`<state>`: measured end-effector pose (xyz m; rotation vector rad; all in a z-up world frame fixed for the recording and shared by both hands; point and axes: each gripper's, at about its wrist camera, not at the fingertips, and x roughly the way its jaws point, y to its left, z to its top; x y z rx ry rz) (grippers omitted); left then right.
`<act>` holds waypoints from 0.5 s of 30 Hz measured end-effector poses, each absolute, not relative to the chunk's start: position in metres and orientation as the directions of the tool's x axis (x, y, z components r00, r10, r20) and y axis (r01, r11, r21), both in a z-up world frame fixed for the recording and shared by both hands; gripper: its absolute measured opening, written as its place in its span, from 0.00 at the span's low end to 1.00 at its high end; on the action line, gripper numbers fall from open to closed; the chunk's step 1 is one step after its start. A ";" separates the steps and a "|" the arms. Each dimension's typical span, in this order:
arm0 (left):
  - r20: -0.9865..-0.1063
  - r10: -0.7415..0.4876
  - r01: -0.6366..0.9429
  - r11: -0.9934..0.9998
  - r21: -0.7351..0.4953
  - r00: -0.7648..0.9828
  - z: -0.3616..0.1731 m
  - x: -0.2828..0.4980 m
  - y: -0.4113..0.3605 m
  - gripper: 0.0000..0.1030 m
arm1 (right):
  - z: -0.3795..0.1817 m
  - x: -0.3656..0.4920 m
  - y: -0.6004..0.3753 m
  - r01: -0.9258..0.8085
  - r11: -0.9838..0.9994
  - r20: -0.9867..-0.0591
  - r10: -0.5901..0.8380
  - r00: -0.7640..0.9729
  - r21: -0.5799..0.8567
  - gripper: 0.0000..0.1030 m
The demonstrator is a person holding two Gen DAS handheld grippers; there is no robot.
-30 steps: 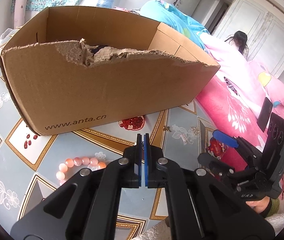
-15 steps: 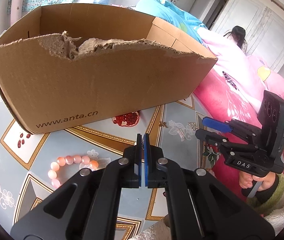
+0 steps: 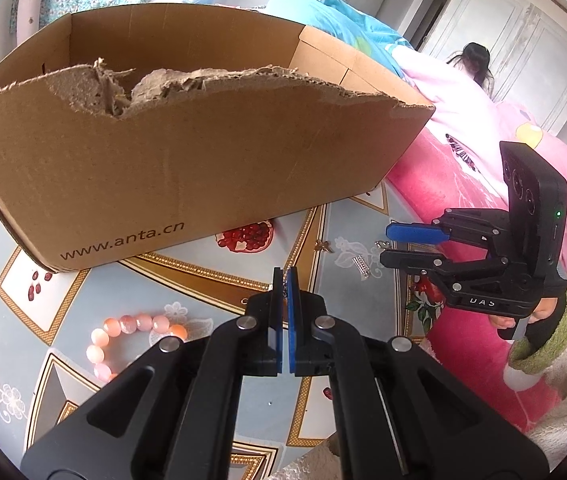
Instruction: Organize jewelry
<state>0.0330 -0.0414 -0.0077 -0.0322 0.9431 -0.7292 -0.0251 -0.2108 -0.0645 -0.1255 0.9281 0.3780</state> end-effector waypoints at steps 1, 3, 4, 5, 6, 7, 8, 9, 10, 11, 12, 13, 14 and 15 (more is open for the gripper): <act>-0.724 -0.581 0.556 0.764 -0.328 0.371 -0.008 0.033 -0.042 0.01 | -0.064 -0.024 -0.212 -0.372 0.926 -0.801 0.266 0.536 0.059 0.16; -0.724 -0.581 0.557 0.763 -0.326 0.371 -0.007 0.032 -0.043 0.01 | -0.064 -0.017 -0.218 -0.369 0.925 -0.801 0.286 0.526 0.087 0.16; -0.724 -0.582 0.558 0.763 -0.327 0.371 -0.007 0.032 -0.043 0.01 | -0.065 -0.017 -0.219 -0.368 0.925 -0.800 0.289 0.526 0.092 0.16; -0.724 -0.581 0.558 0.763 -0.326 0.371 -0.007 0.032 -0.043 0.01 | -0.065 -0.017 -0.218 -0.367 0.926 -0.799 0.287 0.529 0.089 0.16; -0.724 -0.580 0.560 0.763 -0.323 0.372 -0.007 0.031 -0.044 0.01 | -0.065 -0.017 -0.218 -0.364 0.927 -0.799 0.284 0.530 0.088 0.16; -0.724 -0.581 0.563 0.762 -0.322 0.373 -0.006 0.031 -0.044 0.01 | -0.065 -0.017 -0.218 -0.361 0.928 -0.799 0.282 0.531 0.088 0.15; -0.722 -0.581 0.565 0.761 -0.320 0.374 -0.005 0.030 -0.044 0.01 | -0.064 -0.017 -0.218 -0.357 0.929 -0.796 0.285 0.534 0.093 0.01; -0.721 -0.582 0.567 0.760 -0.317 0.376 -0.004 0.030 -0.044 0.01 | -0.064 -0.016 -0.220 -0.354 0.928 -0.795 0.298 0.528 0.112 0.02; -0.720 -0.582 0.568 0.760 -0.315 0.378 -0.003 0.029 -0.043 0.01 | -0.063 -0.017 -0.222 -0.347 0.929 -0.795 0.303 0.525 0.125 0.01; -0.719 -0.582 0.569 0.760 -0.315 0.380 -0.002 0.029 -0.043 0.01 | -0.064 -0.017 -0.223 -0.343 0.931 -0.795 0.298 0.528 0.122 0.01; -0.718 -0.582 0.569 0.760 -0.314 0.382 -0.001 0.029 -0.043 0.01 | -0.064 -0.018 -0.223 -0.339 0.934 -0.796 0.288 0.532 0.111 0.01; -0.717 -0.581 0.568 0.762 -0.312 0.385 -0.001 0.029 -0.042 0.01 | -0.062 -0.018 -0.223 -0.337 0.936 -0.798 0.278 0.535 0.101 0.02; -0.716 -0.581 0.567 0.762 -0.312 0.386 0.000 0.028 -0.041 0.01 | -0.061 -0.019 -0.223 -0.335 0.937 -0.797 0.277 0.536 0.101 0.02; -0.715 -0.582 0.567 0.762 -0.313 0.387 0.000 0.028 -0.040 0.01 | -0.058 -0.021 -0.224 -0.332 0.938 -0.795 0.278 0.539 0.103 0.02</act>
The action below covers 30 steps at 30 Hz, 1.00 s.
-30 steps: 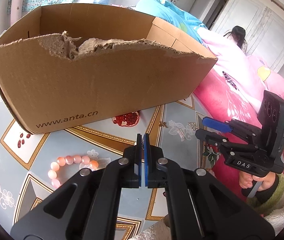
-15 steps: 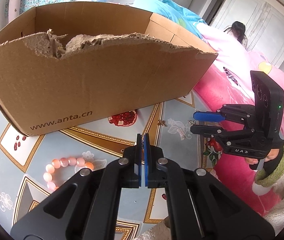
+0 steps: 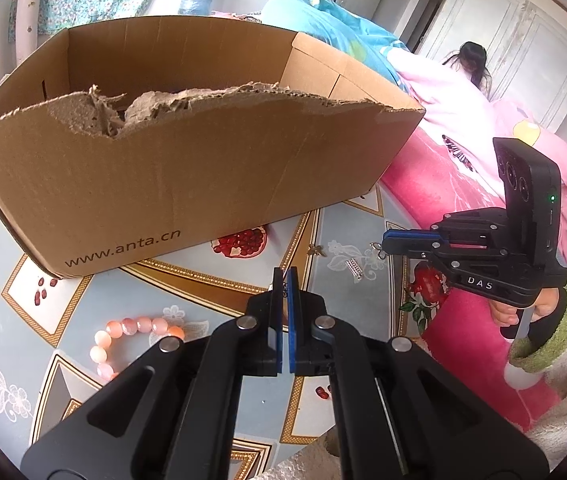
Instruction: Organize jewelry
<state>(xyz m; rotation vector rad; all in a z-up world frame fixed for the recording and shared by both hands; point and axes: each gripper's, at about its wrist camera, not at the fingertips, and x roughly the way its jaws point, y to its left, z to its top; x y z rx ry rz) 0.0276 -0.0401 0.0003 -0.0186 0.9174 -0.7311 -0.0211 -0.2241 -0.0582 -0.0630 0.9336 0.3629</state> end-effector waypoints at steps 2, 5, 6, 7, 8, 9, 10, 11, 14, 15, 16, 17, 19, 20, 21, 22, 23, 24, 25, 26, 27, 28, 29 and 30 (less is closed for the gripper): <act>-0.713 -0.582 0.568 0.762 -0.311 0.390 0.001 0.026 -0.039 0.01 | -0.053 -0.023 -0.227 -0.335 0.936 -0.800 0.285 0.528 0.112 0.05; -0.710 -0.586 0.568 0.760 -0.315 0.391 0.002 0.025 -0.037 0.01 | -0.050 -0.023 -0.222 -0.360 0.930 -0.820 0.258 0.510 0.068 0.21; -0.707 -0.589 0.569 0.759 -0.317 0.391 0.002 0.024 -0.037 0.01 | -0.049 -0.023 -0.220 -0.373 0.926 -0.826 0.253 0.504 0.056 0.24; -0.705 -0.591 0.570 0.758 -0.318 0.392 0.003 0.023 -0.036 0.01 | -0.049 -0.022 -0.217 -0.389 0.920 -0.833 0.251 0.493 0.047 0.25; -0.703 -0.594 0.571 0.756 -0.320 0.392 0.003 0.022 -0.035 0.01 | -0.050 -0.020 -0.214 -0.408 0.912 -0.842 0.255 0.475 0.046 0.25; -0.701 -0.597 0.572 0.754 -0.323 0.391 0.004 0.022 -0.034 0.01 | -0.051 -0.018 -0.213 -0.423 0.905 -0.852 0.252 0.458 0.040 0.25; -0.699 -0.598 0.573 0.753 -0.324 0.391 0.004 0.021 -0.033 0.01 | -0.052 -0.016 -0.211 -0.438 0.899 -0.863 0.239 0.446 0.023 0.25; -0.698 -0.600 0.572 0.752 -0.327 0.391 0.004 0.021 -0.032 0.01 | -0.055 -0.013 -0.208 -0.450 0.893 -0.875 0.220 0.432 0.002 0.25; -0.693 -0.604 0.570 0.752 -0.332 0.393 0.004 0.020 -0.029 0.01 | -0.057 -0.005 -0.205 -0.469 0.883 -0.897 0.213 0.388 0.007 0.25; -0.691 -0.606 0.569 0.751 -0.334 0.394 0.005 0.020 -0.028 0.01 | -0.057 -0.002 -0.205 -0.469 0.883 -0.903 0.211 0.375 0.012 0.25; -0.689 -0.608 0.568 0.751 -0.337 0.395 0.005 0.020 -0.026 0.01 | -0.057 -0.001 -0.204 -0.471 0.882 -0.908 0.206 0.364 0.011 0.23; -0.687 -0.609 0.566 0.751 -0.339 0.396 0.005 0.019 -0.025 0.01 | -0.057 0.000 -0.202 -0.473 0.881 -0.915 0.199 0.352 0.009 0.22; -0.687 -0.609 0.564 0.752 -0.341 0.397 0.006 0.019 -0.024 0.01 | -0.056 0.004 -0.197 -0.465 0.885 -0.930 0.174 0.325 0.003 0.21; -0.685 -0.610 0.563 0.752 -0.343 0.398 0.006 0.019 -0.023 0.01 | -0.055 0.006 -0.195 -0.457 0.889 -0.937 0.160 0.310 0.001 0.21; -0.684 -0.612 0.562 0.751 -0.345 0.397 0.007 0.019 -0.023 0.01 | -0.055 0.008 -0.194 -0.447 0.895 -0.943 0.152 0.296 0.004 0.21; -0.682 -0.613 0.563 0.751 -0.346 0.398 0.007 0.018 -0.022 0.01 | -0.055 0.010 -0.193 -0.433 0.901 -0.948 0.149 0.282 0.013 0.21; -0.681 -0.615 0.563 0.750 -0.347 0.399 0.008 0.018 -0.021 0.01 | -0.055 0.012 -0.193 -0.421 0.907 -0.952 0.144 0.271 0.017 0.21; -0.679 -0.616 0.564 0.749 -0.348 0.399 0.008 0.017 -0.021 0.01 | -0.055 0.013 -0.192 -0.413 0.911 -0.955 0.137 0.264 0.017 0.21; -0.678 -0.617 0.564 0.748 -0.348 0.400 0.009 0.018 -0.021 0.01 | -0.055 0.013 -0.191 -0.403 0.915 -0.958 0.129 0.256 0.015 0.21; -0.676 -0.618 0.564 0.748 -0.349 0.401 0.009 0.018 -0.020 0.01 | -0.055 0.014 -0.190 -0.397 0.918 -0.961 0.121 0.247 0.013 0.21; -0.674 -0.619 0.564 0.748 -0.351 0.402 0.010 0.018 -0.020 0.01 | -0.055 0.015 -0.189 -0.390 0.921 -0.965 0.116 0.236 0.015 0.21; -0.672 -0.621 0.564 0.747 -0.352 0.403 0.010 0.018 -0.019 0.01 | -0.055 0.017 -0.188 -0.383 0.924 -0.967 0.114 0.227 0.019 0.22; -0.670 -0.622 0.564 0.747 -0.353 0.405 0.011 0.018 -0.018 0.01 | -0.055 0.019 -0.187 -0.377 0.926 -0.968 0.114 0.223 0.022 0.22; -0.668 -0.624 0.564 0.746 -0.354 0.405 0.011 0.018 -0.017 0.01 | -0.055 0.021 -0.186 -0.373 0.928 -0.969 0.113 0.221 0.023 0.22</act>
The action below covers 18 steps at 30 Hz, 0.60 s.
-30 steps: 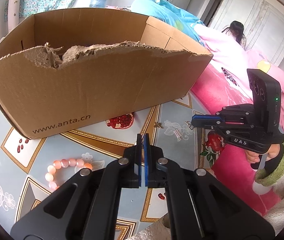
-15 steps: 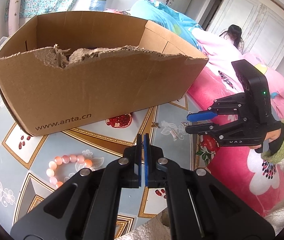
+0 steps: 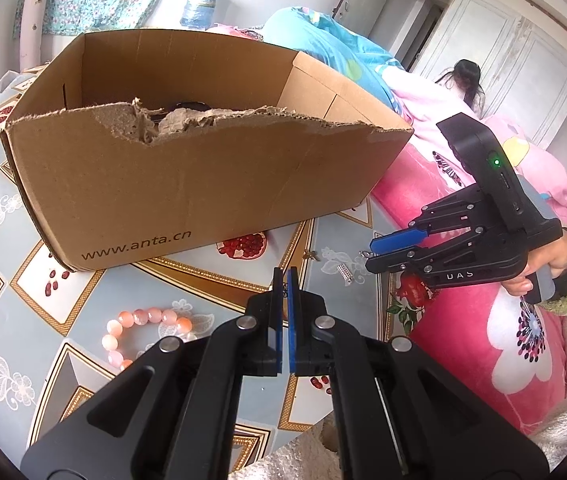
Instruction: Organize jewelry
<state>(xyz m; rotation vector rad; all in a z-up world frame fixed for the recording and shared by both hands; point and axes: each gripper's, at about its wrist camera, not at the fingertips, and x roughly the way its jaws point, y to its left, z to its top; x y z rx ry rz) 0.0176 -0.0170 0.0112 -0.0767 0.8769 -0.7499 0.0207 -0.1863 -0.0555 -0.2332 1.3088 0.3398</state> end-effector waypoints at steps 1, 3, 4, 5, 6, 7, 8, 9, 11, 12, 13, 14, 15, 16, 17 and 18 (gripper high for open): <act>-0.667 -0.625 0.563 0.746 -0.356 0.406 0.011 0.018 -0.016 0.01 | -0.055 0.021 -0.185 -0.372 0.928 -0.970 0.109 0.219 0.020 0.22; -0.666 -0.627 0.560 0.745 -0.362 0.404 0.011 0.018 -0.015 0.01 | -0.055 0.021 -0.182 -0.377 0.926 -0.970 0.099 0.220 0.009 0.22; -0.666 -0.628 0.559 0.745 -0.364 0.403 0.010 0.019 -0.014 0.01 | -0.055 0.022 -0.180 -0.376 0.926 -0.971 0.096 0.219 0.006 0.22; -0.666 -0.628 0.559 0.745 -0.363 0.403 0.010 0.019 -0.015 0.01 | -0.055 0.027 -0.176 -0.374 0.927 -0.972 0.093 0.216 0.006 0.22; -0.666 -0.628 0.558 0.745 -0.366 0.402 0.010 0.020 -0.014 0.01 | -0.054 0.029 -0.177 -0.373 0.928 -0.973 0.093 0.213 0.007 0.22; -0.666 -0.629 0.556 0.745 -0.368 0.402 0.009 0.020 -0.014 0.01 | -0.054 0.030 -0.176 -0.375 0.927 -0.973 0.092 0.212 0.006 0.22; -0.665 -0.630 0.554 0.745 -0.372 0.402 0.009 0.021 -0.013 0.01 | -0.053 0.030 -0.176 -0.379 0.925 -0.973 0.089 0.212 0.002 0.22; -0.663 -0.632 0.553 0.744 -0.374 0.401 0.009 0.021 -0.014 0.01 | -0.053 0.030 -0.175 -0.384 0.923 -0.974 0.084 0.212 -0.004 0.22; -0.660 -0.634 0.552 0.743 -0.377 0.403 0.009 0.022 -0.013 0.01 | -0.052 0.030 -0.174 -0.383 0.924 -0.974 0.082 0.211 -0.005 0.18; -0.659 -0.635 0.552 0.743 -0.378 0.403 0.009 0.022 -0.013 0.01 | -0.053 0.029 -0.172 -0.382 0.924 -0.975 0.086 0.207 0.001 0.17; -0.658 -0.636 0.552 0.742 -0.379 0.403 0.009 0.022 -0.013 0.01 | -0.053 0.029 -0.170 -0.384 0.923 -0.974 0.088 0.207 0.002 0.16; -0.657 -0.637 0.552 0.742 -0.380 0.403 0.009 0.022 -0.013 0.01 | -0.053 0.028 -0.170 -0.384 0.923 -0.974 0.085 0.209 -0.002 0.16; -0.656 -0.638 0.552 0.741 -0.382 0.404 0.009 0.022 -0.013 0.01 | -0.052 0.028 -0.169 -0.383 0.924 -0.973 0.086 0.213 -0.002 0.16; -0.655 -0.639 0.552 0.741 -0.382 0.404 0.009 0.022 -0.013 0.01 | -0.052 0.027 -0.169 -0.380 0.925 -0.973 0.089 0.215 0.001 0.16; -0.654 -0.640 0.552 0.740 -0.383 0.404 0.009 0.022 -0.013 0.01 | -0.053 0.026 -0.170 -0.378 0.926 -0.972 0.094 0.216 0.005 0.15; -0.653 -0.640 0.552 0.740 -0.384 0.404 0.009 0.021 -0.013 0.01 | -0.053 0.026 -0.170 -0.373 0.928 -0.971 0.100 0.217 0.013 0.15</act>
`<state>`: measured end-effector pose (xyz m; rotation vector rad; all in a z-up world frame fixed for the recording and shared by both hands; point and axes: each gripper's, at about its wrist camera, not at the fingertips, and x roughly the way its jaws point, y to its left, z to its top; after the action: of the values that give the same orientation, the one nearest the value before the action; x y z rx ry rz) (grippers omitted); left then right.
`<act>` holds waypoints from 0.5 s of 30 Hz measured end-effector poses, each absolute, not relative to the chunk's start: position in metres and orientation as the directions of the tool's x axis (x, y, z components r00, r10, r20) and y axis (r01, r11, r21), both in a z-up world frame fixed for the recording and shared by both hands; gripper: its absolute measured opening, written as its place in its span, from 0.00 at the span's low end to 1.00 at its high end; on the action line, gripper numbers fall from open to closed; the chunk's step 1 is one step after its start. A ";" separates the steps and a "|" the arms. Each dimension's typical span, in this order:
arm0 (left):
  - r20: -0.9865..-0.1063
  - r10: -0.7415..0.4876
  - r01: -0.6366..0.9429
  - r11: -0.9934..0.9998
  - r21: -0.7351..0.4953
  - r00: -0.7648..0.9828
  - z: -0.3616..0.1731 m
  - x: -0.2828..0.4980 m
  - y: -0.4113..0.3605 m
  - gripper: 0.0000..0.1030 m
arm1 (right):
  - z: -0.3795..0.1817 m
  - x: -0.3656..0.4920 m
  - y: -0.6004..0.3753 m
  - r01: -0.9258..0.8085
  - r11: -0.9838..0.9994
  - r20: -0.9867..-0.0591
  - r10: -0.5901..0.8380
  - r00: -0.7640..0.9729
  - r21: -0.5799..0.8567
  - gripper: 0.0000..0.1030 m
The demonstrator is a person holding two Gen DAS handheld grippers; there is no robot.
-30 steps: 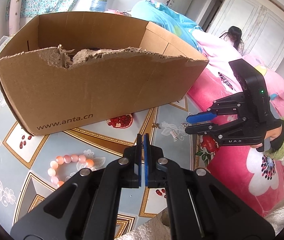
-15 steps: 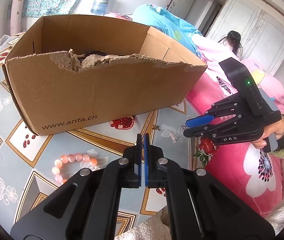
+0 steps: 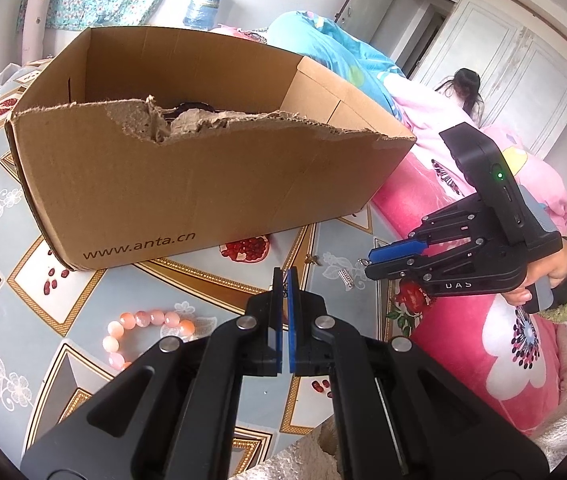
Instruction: Organize jewelry
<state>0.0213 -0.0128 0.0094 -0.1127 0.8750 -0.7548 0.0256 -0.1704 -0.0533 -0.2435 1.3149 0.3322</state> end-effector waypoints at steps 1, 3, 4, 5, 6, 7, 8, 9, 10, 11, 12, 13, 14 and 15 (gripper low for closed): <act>-0.653 -0.641 0.553 0.740 -0.384 0.404 0.010 0.021 -0.013 0.01 | -0.053 0.026 -0.171 -0.368 0.929 -0.970 0.106 0.217 0.019 0.15; -0.652 -0.641 0.555 0.739 -0.381 0.406 0.011 0.021 -0.013 0.01 | -0.053 0.025 -0.174 -0.361 0.932 -0.968 0.111 0.224 0.024 0.00; -0.651 -0.641 0.556 0.739 -0.381 0.407 0.011 0.020 -0.013 0.01 | -0.052 0.026 -0.175 -0.355 0.934 -0.969 0.114 0.219 0.030 0.00; -0.649 -0.642 0.557 0.739 -0.380 0.408 0.012 0.020 -0.012 0.01 | -0.049 0.027 -0.181 -0.349 0.936 -0.968 0.121 0.219 0.038 0.00; -0.648 -0.643 0.559 0.738 -0.380 0.409 0.013 0.020 -0.012 0.01 | -0.049 0.027 -0.183 -0.346 0.938 -0.968 0.122 0.219 0.040 0.00; -0.647 -0.643 0.560 0.737 -0.378 0.410 0.013 0.019 -0.012 0.01 | -0.048 0.026 -0.184 -0.343 0.939 -0.968 0.120 0.222 0.038 0.00; -0.646 -0.643 0.560 0.738 -0.377 0.412 0.013 0.019 -0.013 0.01 | -0.046 0.026 -0.185 -0.341 0.939 -0.967 0.123 0.224 0.041 0.00; -0.645 -0.644 0.561 0.737 -0.377 0.412 0.014 0.019 -0.013 0.01 | -0.044 0.025 -0.186 -0.336 0.941 -0.965 0.130 0.229 0.047 0.00; -0.645 -0.645 0.561 0.736 -0.379 0.411 0.014 0.019 -0.012 0.01 | -0.041 0.025 -0.189 -0.332 0.942 -0.962 0.138 0.234 0.054 0.00; -0.645 -0.644 0.561 0.736 -0.378 0.411 0.014 0.019 -0.012 0.01 | -0.038 0.024 -0.190 -0.332 0.941 -0.960 0.149 0.238 0.063 0.00; -0.646 -0.643 0.562 0.737 -0.376 0.411 0.014 0.019 -0.012 0.01 | -0.036 0.021 -0.191 -0.336 0.940 -0.958 0.151 0.243 0.063 0.01; -0.647 -0.643 0.562 0.736 -0.376 0.409 0.014 0.019 -0.012 0.01 | -0.032 0.019 -0.191 -0.341 0.938 -0.956 0.149 0.254 0.056 0.07; -0.648 -0.643 0.562 0.736 -0.376 0.408 0.013 0.019 -0.012 0.01 | -0.031 0.018 -0.191 -0.348 0.936 -0.955 0.146 0.258 0.049 0.15; -0.650 -0.642 0.562 0.737 -0.377 0.407 0.013 0.019 -0.013 0.01 | -0.029 0.016 -0.190 -0.356 0.933 -0.954 0.147 0.260 0.047 0.20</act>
<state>0.0189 -0.0125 0.0129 -0.1045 0.8658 -0.7609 0.0161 -0.1902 -0.0293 -0.1914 1.2643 0.3437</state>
